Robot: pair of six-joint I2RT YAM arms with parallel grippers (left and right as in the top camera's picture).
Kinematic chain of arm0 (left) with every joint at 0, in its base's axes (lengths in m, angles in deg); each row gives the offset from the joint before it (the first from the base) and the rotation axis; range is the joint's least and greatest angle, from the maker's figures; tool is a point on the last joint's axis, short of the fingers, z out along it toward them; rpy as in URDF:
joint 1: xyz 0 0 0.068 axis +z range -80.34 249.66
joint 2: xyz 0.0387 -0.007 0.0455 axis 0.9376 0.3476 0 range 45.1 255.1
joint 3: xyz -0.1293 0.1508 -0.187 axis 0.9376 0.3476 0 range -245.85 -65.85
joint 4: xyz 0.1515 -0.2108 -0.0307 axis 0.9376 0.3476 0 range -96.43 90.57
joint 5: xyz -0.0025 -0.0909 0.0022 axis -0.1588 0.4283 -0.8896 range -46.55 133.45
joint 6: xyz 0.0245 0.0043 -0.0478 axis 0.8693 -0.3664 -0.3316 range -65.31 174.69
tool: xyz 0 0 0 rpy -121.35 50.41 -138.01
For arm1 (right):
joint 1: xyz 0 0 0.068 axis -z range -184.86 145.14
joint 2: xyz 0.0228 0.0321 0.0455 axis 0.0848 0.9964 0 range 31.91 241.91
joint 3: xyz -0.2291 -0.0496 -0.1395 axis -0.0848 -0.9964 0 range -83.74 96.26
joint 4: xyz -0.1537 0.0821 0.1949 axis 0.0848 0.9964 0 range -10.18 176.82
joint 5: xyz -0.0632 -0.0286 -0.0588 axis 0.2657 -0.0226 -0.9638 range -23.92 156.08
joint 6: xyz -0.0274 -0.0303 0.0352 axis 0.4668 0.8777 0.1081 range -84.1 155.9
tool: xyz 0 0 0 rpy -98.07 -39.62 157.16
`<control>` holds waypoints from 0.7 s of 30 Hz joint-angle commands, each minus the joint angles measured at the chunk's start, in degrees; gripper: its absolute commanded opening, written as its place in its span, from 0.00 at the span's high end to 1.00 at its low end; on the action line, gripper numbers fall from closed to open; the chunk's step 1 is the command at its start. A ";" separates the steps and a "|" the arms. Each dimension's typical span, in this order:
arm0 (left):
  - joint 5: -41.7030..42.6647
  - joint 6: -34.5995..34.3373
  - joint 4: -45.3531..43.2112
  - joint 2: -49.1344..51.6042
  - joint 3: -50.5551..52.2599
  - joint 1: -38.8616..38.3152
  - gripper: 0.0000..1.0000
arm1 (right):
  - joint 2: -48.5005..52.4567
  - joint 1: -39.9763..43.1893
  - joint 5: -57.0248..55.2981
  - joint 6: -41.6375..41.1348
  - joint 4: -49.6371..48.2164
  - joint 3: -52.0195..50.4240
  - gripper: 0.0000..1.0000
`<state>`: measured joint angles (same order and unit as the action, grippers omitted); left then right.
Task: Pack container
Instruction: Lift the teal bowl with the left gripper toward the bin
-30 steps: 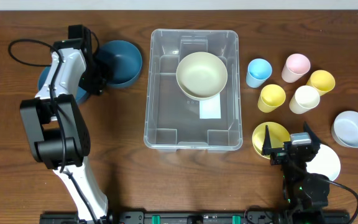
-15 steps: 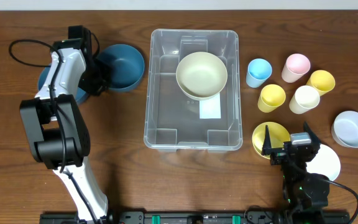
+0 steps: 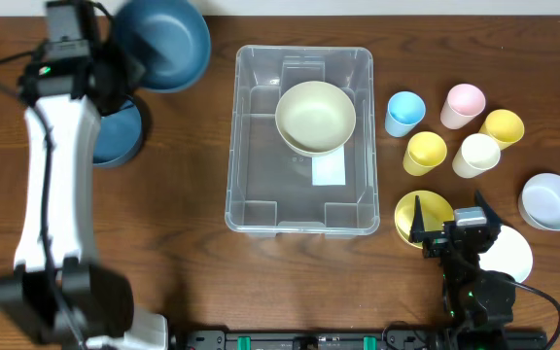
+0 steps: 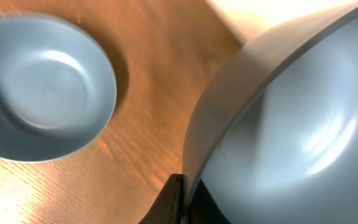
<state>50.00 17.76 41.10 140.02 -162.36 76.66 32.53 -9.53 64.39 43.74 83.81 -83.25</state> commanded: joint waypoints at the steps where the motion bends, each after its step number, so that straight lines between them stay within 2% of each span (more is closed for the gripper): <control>1: -1.84 2.64 0.98 -4.37 -0.94 -1.20 0.94 | -0.31 -0.63 0.22 0.39 0.13 -0.20 0.01; 9: -1.84 5.99 4.92 -6.60 -0.90 -12.31 0.94 | -0.31 -0.63 0.22 0.39 0.13 -0.20 0.01; 14: -1.90 6.49 4.48 -4.46 -0.90 -20.48 0.94 | -0.31 -0.63 0.22 0.42 0.13 -0.20 0.01; 21: -1.90 6.49 4.17 1.75 -0.90 -26.95 0.94 | -0.31 -0.63 0.22 0.39 0.13 -0.20 0.01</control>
<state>48.62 23.49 45.64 138.81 -162.45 50.96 32.53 -9.53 64.39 43.74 83.81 -83.25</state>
